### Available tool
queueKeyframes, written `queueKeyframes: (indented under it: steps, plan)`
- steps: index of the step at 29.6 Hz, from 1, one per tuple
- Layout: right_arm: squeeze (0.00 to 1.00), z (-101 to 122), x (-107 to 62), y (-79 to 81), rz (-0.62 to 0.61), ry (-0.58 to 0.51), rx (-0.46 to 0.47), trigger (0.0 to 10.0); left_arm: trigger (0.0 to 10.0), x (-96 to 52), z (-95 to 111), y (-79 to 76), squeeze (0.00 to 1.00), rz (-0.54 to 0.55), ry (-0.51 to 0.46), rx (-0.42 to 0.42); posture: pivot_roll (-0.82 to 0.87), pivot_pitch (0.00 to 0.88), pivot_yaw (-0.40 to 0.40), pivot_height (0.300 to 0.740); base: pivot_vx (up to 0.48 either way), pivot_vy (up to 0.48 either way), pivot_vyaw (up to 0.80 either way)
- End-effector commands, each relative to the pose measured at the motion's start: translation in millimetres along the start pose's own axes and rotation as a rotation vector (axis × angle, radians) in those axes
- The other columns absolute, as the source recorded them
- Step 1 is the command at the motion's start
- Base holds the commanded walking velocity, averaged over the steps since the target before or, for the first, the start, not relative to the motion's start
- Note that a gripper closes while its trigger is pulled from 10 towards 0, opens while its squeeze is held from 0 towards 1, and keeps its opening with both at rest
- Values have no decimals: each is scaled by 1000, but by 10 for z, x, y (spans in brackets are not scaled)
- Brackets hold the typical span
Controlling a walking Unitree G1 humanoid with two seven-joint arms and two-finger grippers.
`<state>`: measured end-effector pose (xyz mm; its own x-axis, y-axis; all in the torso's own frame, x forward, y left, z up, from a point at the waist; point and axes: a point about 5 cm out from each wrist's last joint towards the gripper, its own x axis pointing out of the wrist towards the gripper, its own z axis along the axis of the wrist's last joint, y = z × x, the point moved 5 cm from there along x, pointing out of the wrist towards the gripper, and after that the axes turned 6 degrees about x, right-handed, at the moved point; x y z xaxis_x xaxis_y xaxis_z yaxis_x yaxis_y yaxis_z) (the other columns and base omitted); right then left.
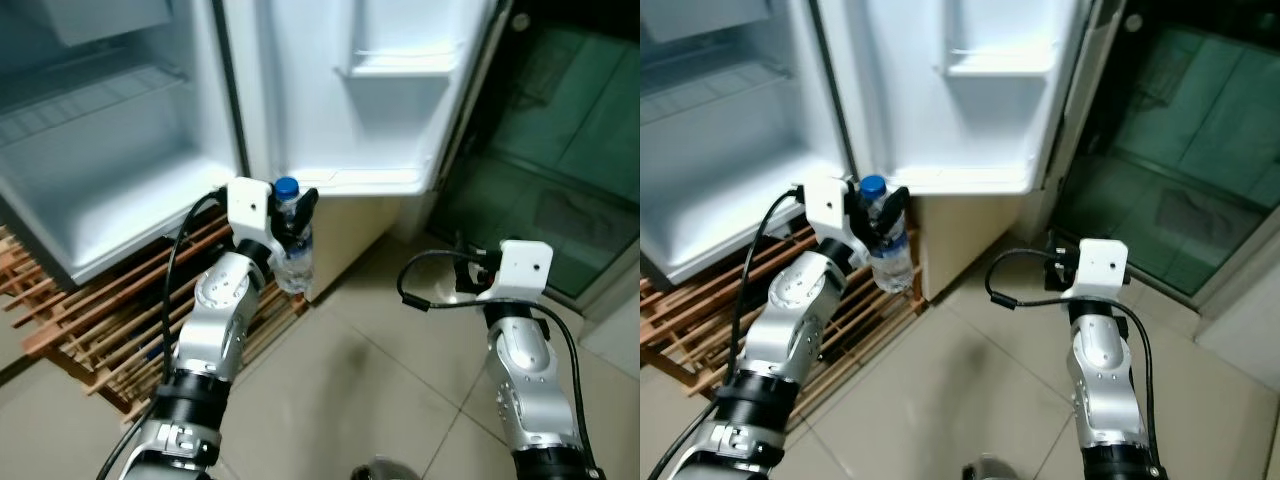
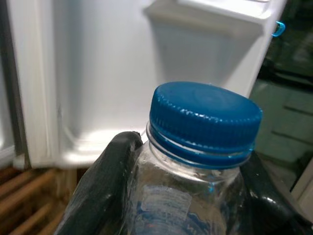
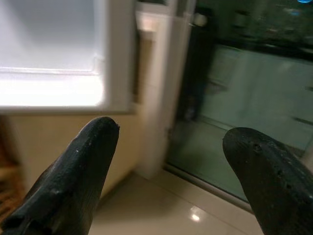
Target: Restocking fridge
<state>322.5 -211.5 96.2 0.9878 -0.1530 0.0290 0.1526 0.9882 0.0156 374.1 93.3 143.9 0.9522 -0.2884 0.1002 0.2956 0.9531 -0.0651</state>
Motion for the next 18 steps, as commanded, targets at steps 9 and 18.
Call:
queueKeyframes:
  steps: [9, 18]
  plan:
    - [0, 447, -158, 99, 74, -126, 57, 10000, 10000, -511, 38, 498, 0, 179, 29, 125, -112, 0, 10, 736, 0, 0, 0]
    - [0, 564, -107, 240, 136, -152, 24, 10000, 10000, -240, 467, 135, 0, 99, -118, 132, -118, 0, 3, 736, 0, 0, 0]
